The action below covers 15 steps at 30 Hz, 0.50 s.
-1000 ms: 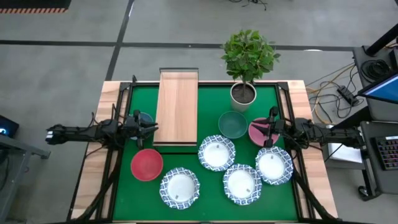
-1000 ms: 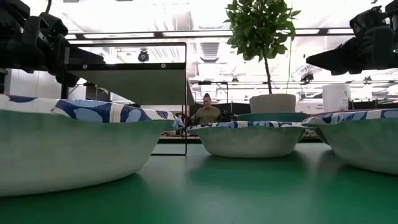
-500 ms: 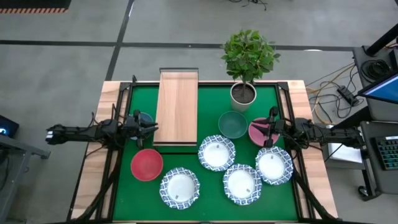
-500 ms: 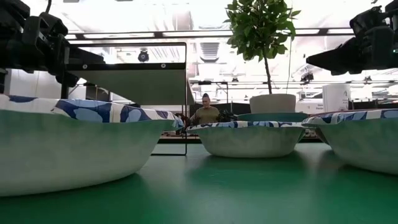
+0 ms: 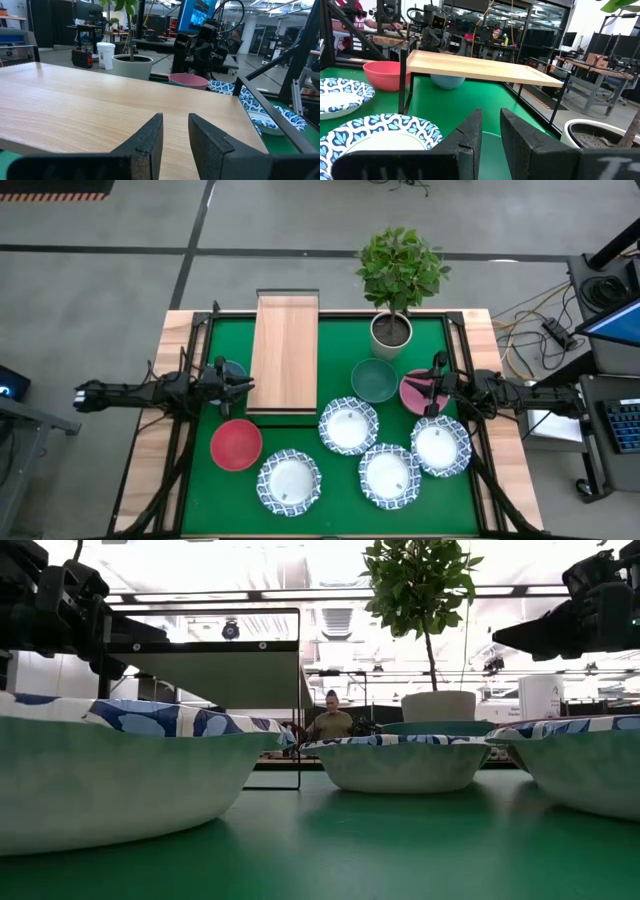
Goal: Place and stack bowls onto a shelf
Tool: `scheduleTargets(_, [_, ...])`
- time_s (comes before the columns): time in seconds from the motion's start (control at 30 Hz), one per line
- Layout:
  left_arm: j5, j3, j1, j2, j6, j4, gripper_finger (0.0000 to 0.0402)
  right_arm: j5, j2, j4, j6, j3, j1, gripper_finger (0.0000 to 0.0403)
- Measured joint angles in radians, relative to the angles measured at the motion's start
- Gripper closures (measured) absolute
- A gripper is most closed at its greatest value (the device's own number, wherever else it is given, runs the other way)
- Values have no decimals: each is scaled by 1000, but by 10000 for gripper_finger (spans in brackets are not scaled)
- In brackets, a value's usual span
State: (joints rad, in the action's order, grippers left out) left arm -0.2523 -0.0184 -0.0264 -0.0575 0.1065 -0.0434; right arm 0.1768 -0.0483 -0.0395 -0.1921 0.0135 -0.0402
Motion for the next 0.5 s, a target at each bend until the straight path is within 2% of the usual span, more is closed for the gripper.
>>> scheduleTargets(0.4, [0,0,0,0,0,0,327,0,0,0,6,0,0,344])
scheduleTargets(0.43, [0,0,0,0,0,0,327,0,0,0,26,0,0,344])
scheduleTargets(0.5, [0,0,0,0,0,0,327,-4,0,0,173,0,1,344])
